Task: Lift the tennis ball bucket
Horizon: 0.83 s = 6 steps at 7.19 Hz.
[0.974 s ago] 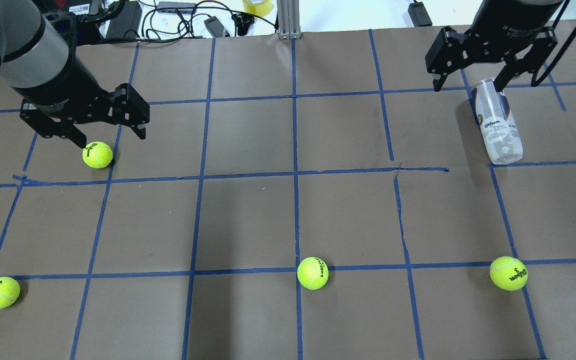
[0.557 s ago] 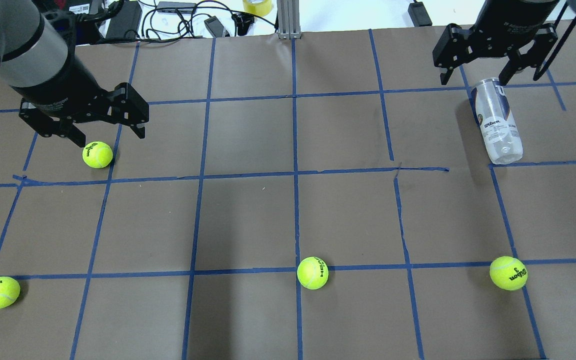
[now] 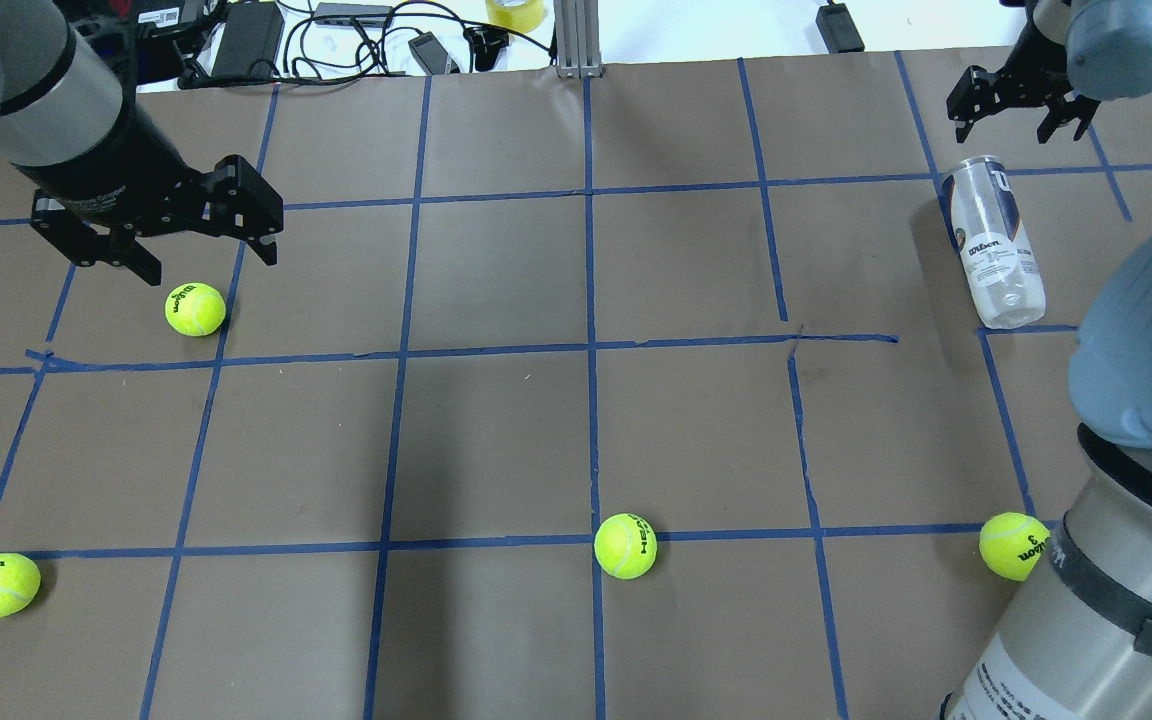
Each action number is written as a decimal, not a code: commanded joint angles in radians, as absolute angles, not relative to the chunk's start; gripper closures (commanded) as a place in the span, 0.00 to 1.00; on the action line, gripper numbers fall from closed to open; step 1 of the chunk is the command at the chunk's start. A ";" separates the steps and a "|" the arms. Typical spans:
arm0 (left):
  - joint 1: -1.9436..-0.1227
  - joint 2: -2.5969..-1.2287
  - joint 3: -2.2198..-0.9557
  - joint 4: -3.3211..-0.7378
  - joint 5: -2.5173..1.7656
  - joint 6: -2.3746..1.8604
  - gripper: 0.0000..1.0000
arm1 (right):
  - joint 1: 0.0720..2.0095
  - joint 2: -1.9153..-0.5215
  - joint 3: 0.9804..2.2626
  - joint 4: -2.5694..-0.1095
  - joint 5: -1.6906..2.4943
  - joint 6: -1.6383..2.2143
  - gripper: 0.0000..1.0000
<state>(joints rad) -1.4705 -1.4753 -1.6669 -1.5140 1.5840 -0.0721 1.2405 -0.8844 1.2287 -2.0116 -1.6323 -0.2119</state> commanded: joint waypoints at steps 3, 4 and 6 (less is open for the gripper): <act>-1.463 -1.480 -1.671 -1.517 1.589 -0.072 0.00 | 1.235 -0.790 1.210 -2.043 -1.634 -0.245 0.00; -1.466 -1.482 -1.672 -1.517 1.588 -0.074 0.00 | 1.235 -0.792 1.212 -2.014 -1.635 -0.245 0.00; -1.466 -1.493 -1.672 -1.514 1.578 -0.083 0.00 | 1.235 -0.793 1.222 -2.008 -1.634 -0.262 0.03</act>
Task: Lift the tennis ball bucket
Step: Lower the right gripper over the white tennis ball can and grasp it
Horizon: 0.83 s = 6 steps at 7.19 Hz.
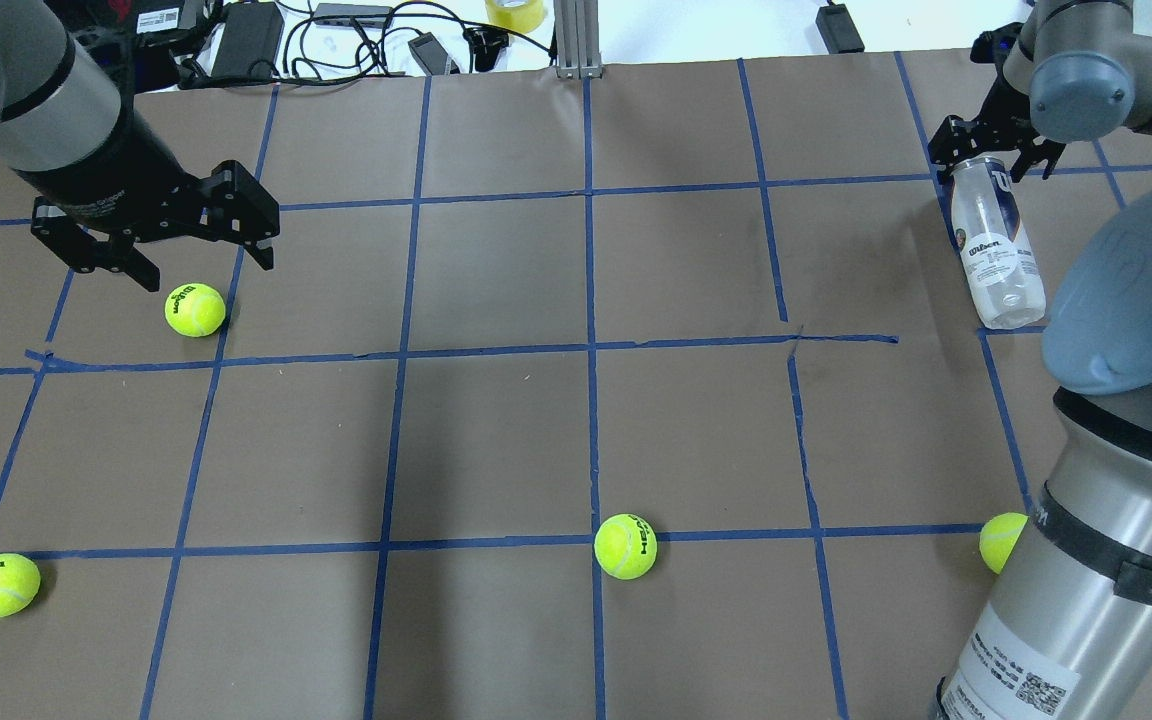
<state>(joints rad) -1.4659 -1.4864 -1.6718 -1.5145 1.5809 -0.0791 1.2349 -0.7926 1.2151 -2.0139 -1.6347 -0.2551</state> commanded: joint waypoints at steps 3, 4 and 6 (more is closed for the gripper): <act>-1.470 -1.479 -1.671 -1.517 1.581 -0.072 0.00 | 1.235 -0.798 1.230 -2.005 -1.620 -0.325 0.45; -1.470 -1.476 -1.672 -1.519 1.586 -0.072 0.00 | 1.235 -0.807 1.227 -2.002 -1.620 -0.346 0.50; -1.474 -1.476 -1.672 -1.519 1.583 -0.072 0.00 | 1.250 -0.882 1.218 -1.907 -1.585 -0.359 0.49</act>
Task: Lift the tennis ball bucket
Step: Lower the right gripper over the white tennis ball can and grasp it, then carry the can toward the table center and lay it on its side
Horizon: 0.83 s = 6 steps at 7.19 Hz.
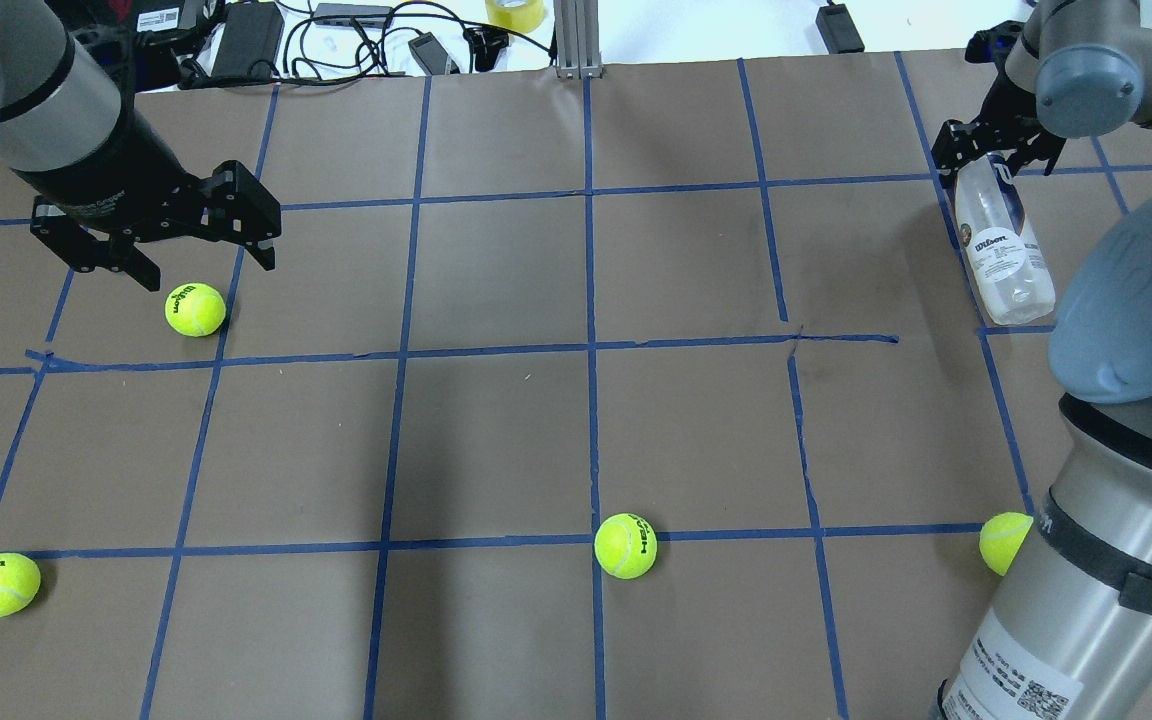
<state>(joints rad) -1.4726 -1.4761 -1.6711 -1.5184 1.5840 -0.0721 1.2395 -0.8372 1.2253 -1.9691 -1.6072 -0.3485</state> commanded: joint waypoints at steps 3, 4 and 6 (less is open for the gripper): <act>-1.473 -1.471 -1.671 -1.519 1.592 -0.072 0.00 | 1.502 -0.986 1.241 -1.852 -1.583 -0.458 0.50; -1.473 -1.476 -1.671 -1.519 1.586 -0.072 0.00 | 1.578 -0.998 1.265 -1.856 -1.591 -0.448 0.48; -1.473 -1.470 -1.669 -1.516 1.577 -0.072 0.00 | 1.768 -0.999 1.276 -1.891 -1.592 -0.465 0.48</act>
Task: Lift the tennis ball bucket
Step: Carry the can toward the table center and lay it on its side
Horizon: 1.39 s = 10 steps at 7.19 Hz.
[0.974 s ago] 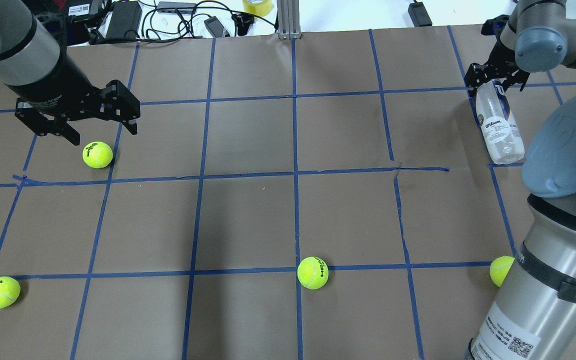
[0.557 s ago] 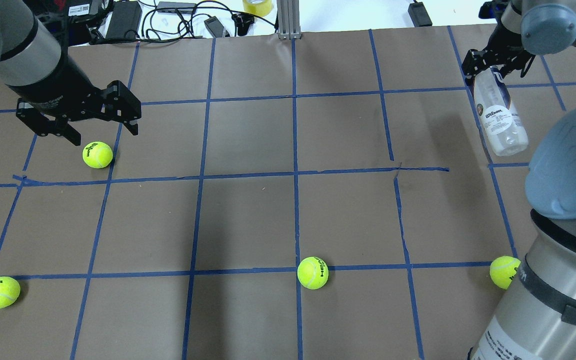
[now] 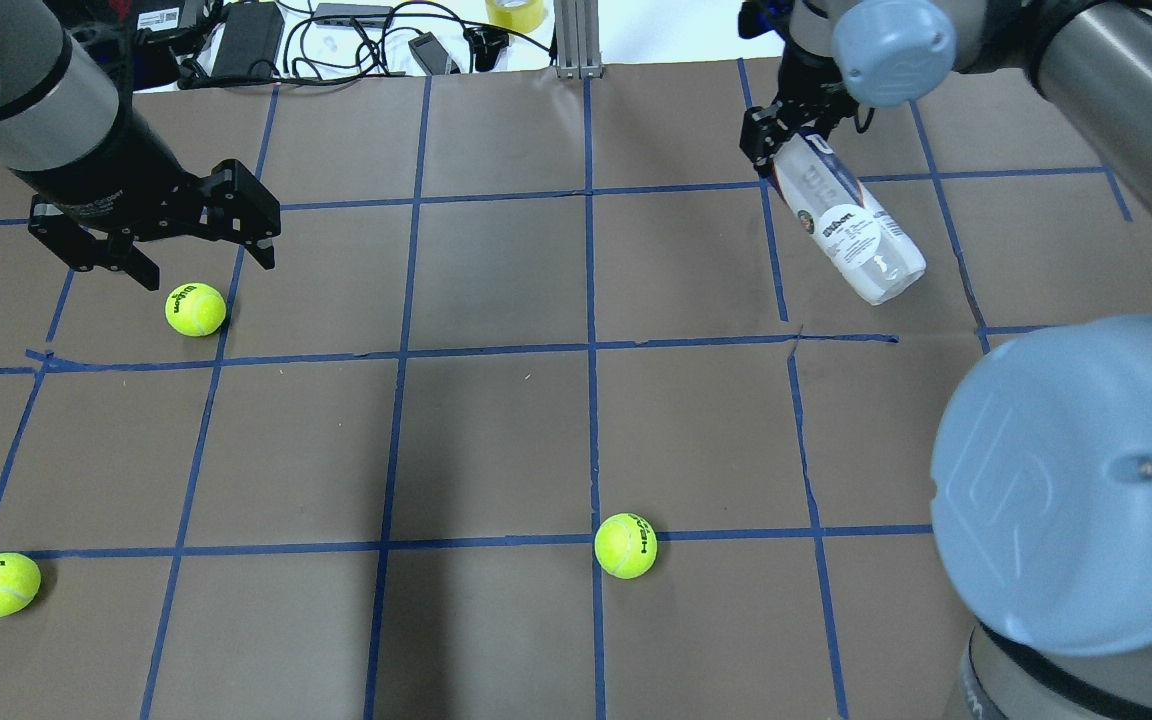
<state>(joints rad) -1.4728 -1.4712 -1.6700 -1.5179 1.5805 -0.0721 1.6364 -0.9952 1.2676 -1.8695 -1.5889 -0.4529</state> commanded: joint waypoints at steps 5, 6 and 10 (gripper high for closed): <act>-1.407 -1.489 -1.655 -1.514 1.588 -0.071 0.00 | 1.999 -0.899 1.309 -2.205 -1.577 -0.962 0.40; -1.391 -1.489 -1.654 -1.513 1.588 -0.034 0.00 | 2.046 -0.897 1.310 -2.207 -1.568 -1.062 0.40; -1.373 -1.485 -1.667 -1.528 1.600 0.009 0.00 | 2.126 -0.896 1.383 -2.305 -1.571 -1.088 0.33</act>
